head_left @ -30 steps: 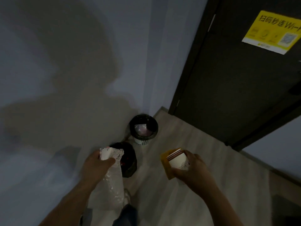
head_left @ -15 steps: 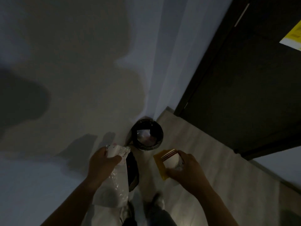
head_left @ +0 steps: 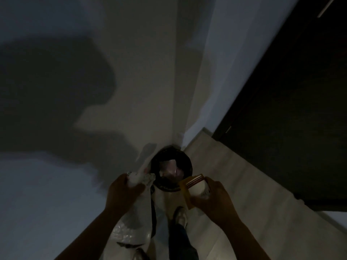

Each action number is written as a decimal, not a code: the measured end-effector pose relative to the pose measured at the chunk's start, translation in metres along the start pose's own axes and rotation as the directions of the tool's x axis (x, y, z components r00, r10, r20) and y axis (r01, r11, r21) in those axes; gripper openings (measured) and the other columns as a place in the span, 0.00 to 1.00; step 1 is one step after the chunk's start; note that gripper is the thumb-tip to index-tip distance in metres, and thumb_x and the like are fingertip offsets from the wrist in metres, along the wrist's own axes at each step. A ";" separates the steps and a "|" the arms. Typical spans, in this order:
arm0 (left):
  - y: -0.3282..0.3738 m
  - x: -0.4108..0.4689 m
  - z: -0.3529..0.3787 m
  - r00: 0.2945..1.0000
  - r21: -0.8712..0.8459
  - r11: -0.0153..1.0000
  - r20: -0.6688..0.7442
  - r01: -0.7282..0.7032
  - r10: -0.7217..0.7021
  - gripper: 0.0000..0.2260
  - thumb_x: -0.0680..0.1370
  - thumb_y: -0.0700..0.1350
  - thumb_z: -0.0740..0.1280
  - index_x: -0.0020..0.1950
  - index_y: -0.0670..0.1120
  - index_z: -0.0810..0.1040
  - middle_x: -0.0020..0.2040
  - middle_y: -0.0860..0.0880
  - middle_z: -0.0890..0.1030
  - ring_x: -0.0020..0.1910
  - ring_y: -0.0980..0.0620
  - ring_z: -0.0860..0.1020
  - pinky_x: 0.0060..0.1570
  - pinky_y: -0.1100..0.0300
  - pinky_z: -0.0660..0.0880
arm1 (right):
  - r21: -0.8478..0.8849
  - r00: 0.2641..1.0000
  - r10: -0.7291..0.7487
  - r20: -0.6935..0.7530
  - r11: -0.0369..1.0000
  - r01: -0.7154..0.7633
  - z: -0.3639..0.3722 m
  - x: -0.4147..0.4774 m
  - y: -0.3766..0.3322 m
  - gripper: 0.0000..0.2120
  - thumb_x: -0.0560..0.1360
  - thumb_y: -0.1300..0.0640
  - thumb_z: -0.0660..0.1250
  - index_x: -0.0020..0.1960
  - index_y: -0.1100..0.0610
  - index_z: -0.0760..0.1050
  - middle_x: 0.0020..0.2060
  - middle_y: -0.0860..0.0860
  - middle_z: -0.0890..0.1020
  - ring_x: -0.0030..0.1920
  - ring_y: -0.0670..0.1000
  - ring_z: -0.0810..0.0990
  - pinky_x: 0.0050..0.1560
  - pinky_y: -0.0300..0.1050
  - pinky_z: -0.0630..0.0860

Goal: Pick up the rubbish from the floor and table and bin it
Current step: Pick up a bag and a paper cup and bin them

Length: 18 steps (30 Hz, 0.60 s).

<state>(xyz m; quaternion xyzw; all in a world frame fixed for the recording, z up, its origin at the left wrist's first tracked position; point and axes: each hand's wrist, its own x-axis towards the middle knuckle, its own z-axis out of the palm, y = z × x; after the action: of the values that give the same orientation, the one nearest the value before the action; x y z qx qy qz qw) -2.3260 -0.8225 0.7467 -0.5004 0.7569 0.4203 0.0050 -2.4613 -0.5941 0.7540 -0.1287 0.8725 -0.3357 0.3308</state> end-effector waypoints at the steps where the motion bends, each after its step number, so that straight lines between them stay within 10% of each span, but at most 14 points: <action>1: 0.005 0.012 0.011 1.000 -0.002 1.000 -0.006 0.022 -0.022 0.20 0.69 0.46 0.76 0.57 0.42 0.76 0.45 0.49 0.76 0.43 0.50 0.73 0.42 0.58 0.69 | -0.011 1.000 -0.003 -0.004 1.000 0.003 -0.004 0.018 0.005 0.28 0.64 0.47 0.78 0.59 0.51 0.72 0.51 0.48 0.75 0.46 0.43 0.75 0.46 0.37 0.75; 11: -0.016 0.150 0.141 0.985 -0.002 0.988 0.079 0.152 -0.151 0.27 0.70 0.50 0.75 0.65 0.42 0.72 0.57 0.43 0.79 0.51 0.46 0.77 0.52 0.53 0.76 | -0.003 0.999 0.033 -0.018 0.999 -0.033 0.033 0.158 0.071 0.33 0.63 0.47 0.79 0.64 0.51 0.70 0.46 0.42 0.69 0.42 0.38 0.72 0.36 0.26 0.69; 18: -0.059 0.232 0.247 0.993 0.079 0.994 0.081 0.078 -0.084 0.31 0.71 0.52 0.74 0.69 0.42 0.68 0.65 0.42 0.74 0.64 0.43 0.73 0.63 0.52 0.69 | 0.015 0.993 0.122 0.001 0.992 -0.122 0.085 0.228 0.148 0.36 0.63 0.43 0.77 0.66 0.50 0.69 0.52 0.48 0.74 0.48 0.44 0.77 0.47 0.39 0.80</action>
<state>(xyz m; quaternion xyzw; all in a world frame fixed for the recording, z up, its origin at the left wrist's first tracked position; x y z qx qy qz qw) -2.4983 -0.8475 0.4504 -0.5121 0.7506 0.4113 0.0727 -2.5761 -0.6291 0.4955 -0.0725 0.8762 -0.3214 0.3518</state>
